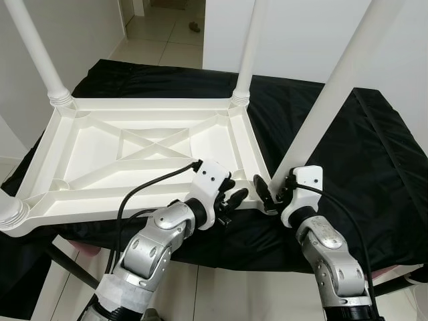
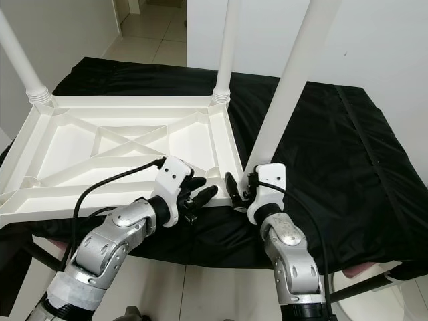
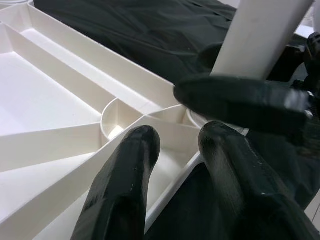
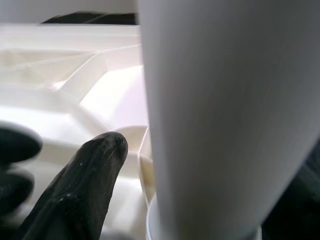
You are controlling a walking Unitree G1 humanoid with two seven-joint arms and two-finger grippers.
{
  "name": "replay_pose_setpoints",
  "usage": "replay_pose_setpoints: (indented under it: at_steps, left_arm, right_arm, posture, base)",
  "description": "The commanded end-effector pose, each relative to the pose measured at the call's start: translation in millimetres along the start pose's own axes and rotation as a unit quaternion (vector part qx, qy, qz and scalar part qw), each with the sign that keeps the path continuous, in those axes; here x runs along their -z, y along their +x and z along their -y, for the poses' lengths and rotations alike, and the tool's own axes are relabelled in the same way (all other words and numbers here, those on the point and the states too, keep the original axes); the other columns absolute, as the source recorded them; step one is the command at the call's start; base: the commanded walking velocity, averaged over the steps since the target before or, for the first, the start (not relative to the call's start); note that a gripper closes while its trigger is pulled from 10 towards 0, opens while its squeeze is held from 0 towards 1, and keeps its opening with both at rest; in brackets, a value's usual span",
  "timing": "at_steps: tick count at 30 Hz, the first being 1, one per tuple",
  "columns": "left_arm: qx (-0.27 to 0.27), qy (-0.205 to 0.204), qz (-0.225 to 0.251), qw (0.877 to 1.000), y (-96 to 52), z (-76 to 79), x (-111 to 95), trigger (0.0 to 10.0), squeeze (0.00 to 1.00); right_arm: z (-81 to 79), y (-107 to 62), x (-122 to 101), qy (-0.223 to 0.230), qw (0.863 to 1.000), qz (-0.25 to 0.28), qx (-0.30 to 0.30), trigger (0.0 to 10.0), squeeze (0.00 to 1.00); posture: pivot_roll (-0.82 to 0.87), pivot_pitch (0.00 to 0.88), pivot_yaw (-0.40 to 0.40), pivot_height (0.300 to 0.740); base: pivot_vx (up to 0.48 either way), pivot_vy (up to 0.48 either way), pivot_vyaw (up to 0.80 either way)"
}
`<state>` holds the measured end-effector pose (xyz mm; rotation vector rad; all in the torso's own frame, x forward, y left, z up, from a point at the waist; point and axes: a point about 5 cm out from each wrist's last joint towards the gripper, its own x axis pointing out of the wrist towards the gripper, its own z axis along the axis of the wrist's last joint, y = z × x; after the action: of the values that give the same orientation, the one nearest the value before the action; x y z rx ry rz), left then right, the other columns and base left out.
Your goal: Building children table
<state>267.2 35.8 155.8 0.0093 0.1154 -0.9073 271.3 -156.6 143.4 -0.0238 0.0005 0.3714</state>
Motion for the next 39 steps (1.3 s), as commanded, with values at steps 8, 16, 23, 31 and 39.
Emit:
replay_pose_setpoints:
  at_steps: [8,16,23,31,39]
  left_arm:
    - [0.010,0.026,-0.032,0.999,-15.4,4.2,19.1,10.0,0.00]
    - [0.010,0.030,-0.039,0.999,-20.5,-0.2,20.3,10.0,0.00]
    - [0.000,0.038,-0.031,0.999,-20.0,-4.5,13.3,10.0,0.00]
    - [-0.012,0.047,-0.026,0.998,-20.3,-9.1,9.9,10.0,0.00]
    - [-0.006,0.042,-0.028,0.999,-15.2,-4.2,10.3,10.0,0.00]
  right_arm:
    - [25.0,3.0,2.1,-0.062,0.994,0.006,-0.093,10.0,0.00]
    - [39.6,7.6,8.3,-0.066,0.992,-0.003,-0.109,0.0,0.00]
    - [37.8,13.9,13.9,-0.053,0.993,-0.011,-0.106,0.0,0.00]
    - [28.2,20.1,20.5,-0.043,0.999,-0.022,-0.022,0.0,0.00]
    - [5.1,23.6,19.1,-0.011,0.996,-0.017,0.089,0.0,0.00]
  posture:
    - [0.00,0.000,-0.030,0.740]
    - [0.02,0.000,-0.030,0.740]
    - [0.03,0.000,-0.035,0.740]
    - [0.03,0.001,-0.030,0.740]
    - [0.02,0.005,-0.020,0.740]
  base:
    - [0.000,0.000,0.00]
    - [0.000,0.000,0.00]
    - [0.000,0.000,0.00]
    - [0.000,0.000,0.00]
    - [0.000,0.000,0.00]
